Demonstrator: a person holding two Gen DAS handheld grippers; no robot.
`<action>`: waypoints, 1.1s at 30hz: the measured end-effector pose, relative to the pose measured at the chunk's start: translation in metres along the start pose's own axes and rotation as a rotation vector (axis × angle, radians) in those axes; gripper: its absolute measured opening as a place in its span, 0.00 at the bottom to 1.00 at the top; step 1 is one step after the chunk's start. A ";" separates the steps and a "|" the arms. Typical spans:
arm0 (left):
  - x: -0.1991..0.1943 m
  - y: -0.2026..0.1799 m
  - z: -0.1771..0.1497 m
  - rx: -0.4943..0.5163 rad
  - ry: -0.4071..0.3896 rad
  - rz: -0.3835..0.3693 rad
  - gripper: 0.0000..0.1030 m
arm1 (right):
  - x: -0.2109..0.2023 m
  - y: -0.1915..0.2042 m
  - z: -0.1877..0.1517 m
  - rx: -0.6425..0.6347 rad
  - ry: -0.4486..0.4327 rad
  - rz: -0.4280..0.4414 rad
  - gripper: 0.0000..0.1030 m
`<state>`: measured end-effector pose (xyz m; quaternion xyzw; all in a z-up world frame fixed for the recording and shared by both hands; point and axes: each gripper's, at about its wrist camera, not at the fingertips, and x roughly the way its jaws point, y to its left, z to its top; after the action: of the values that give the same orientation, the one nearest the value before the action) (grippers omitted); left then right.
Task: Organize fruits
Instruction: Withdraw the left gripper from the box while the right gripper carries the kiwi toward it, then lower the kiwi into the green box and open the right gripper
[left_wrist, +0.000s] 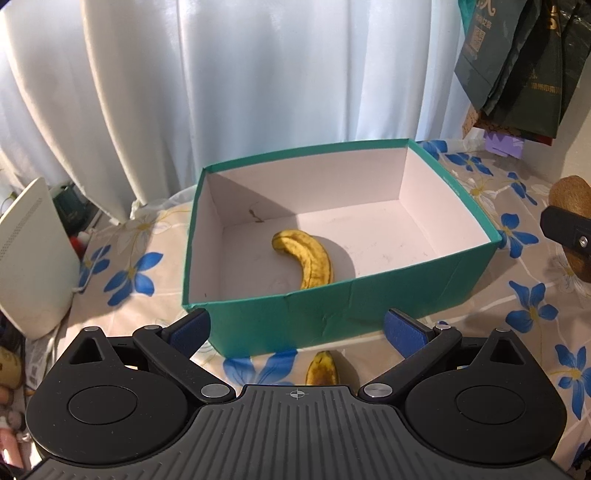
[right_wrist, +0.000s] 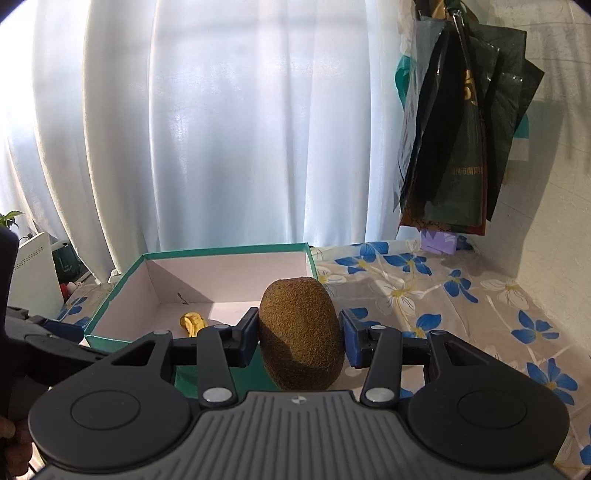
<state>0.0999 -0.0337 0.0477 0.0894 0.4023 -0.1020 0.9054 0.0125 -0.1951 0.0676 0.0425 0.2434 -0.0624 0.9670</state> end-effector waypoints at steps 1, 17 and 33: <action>-0.001 0.002 -0.002 -0.006 0.002 0.002 1.00 | 0.004 0.001 0.002 -0.005 0.000 0.004 0.44; -0.017 0.040 -0.011 -0.114 -0.004 0.022 1.00 | 0.068 0.027 0.015 -0.070 0.036 0.064 0.44; -0.006 0.043 -0.011 -0.114 0.028 0.047 1.00 | 0.145 0.038 0.012 -0.134 0.112 0.076 0.44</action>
<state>0.0989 0.0116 0.0485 0.0484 0.4181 -0.0561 0.9054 0.1504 -0.1738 0.0112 -0.0095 0.2990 -0.0069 0.9542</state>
